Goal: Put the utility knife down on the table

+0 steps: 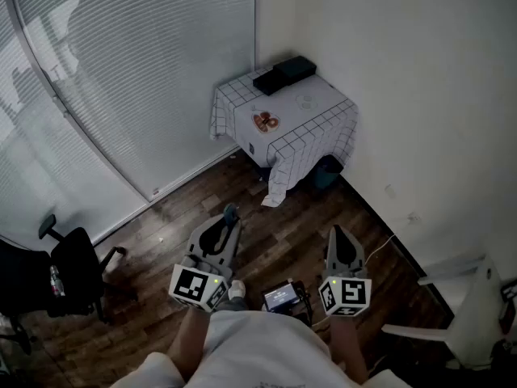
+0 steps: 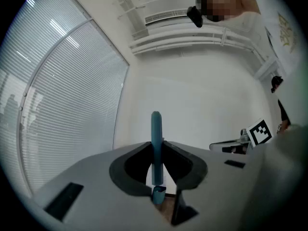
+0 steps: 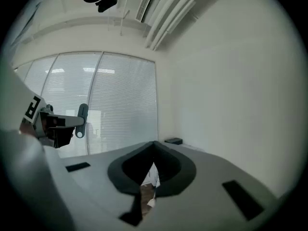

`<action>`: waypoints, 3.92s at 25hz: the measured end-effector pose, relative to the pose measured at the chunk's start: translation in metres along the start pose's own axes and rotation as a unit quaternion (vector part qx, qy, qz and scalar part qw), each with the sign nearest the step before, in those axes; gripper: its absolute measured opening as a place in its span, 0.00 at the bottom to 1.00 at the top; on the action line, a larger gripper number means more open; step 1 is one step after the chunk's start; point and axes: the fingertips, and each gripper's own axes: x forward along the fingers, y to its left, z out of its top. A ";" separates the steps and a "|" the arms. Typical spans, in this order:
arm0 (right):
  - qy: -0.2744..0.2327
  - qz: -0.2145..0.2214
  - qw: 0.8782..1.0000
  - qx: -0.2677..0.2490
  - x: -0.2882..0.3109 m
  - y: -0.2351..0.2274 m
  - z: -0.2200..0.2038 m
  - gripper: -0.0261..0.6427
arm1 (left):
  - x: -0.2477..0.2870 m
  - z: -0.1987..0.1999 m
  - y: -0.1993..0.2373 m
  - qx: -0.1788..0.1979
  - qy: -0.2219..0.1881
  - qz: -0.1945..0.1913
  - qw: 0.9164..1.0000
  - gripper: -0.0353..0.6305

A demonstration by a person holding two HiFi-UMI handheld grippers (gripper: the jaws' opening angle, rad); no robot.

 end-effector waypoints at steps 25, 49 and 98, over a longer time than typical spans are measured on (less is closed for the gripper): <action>-0.007 0.026 0.998 0.050 -0.009 -0.032 -0.012 0.05 | 0.003 -0.017 -0.013 0.010 0.021 0.015 1.000 0.17; 0.024 0.022 0.999 0.018 0.124 -0.067 -0.017 0.05 | 0.136 -0.034 0.055 0.002 0.029 0.001 1.000 0.17; 0.049 0.016 0.998 0.029 0.440 -0.149 -0.015 0.05 | 0.424 -0.066 0.227 -0.021 0.071 -0.009 0.997 0.17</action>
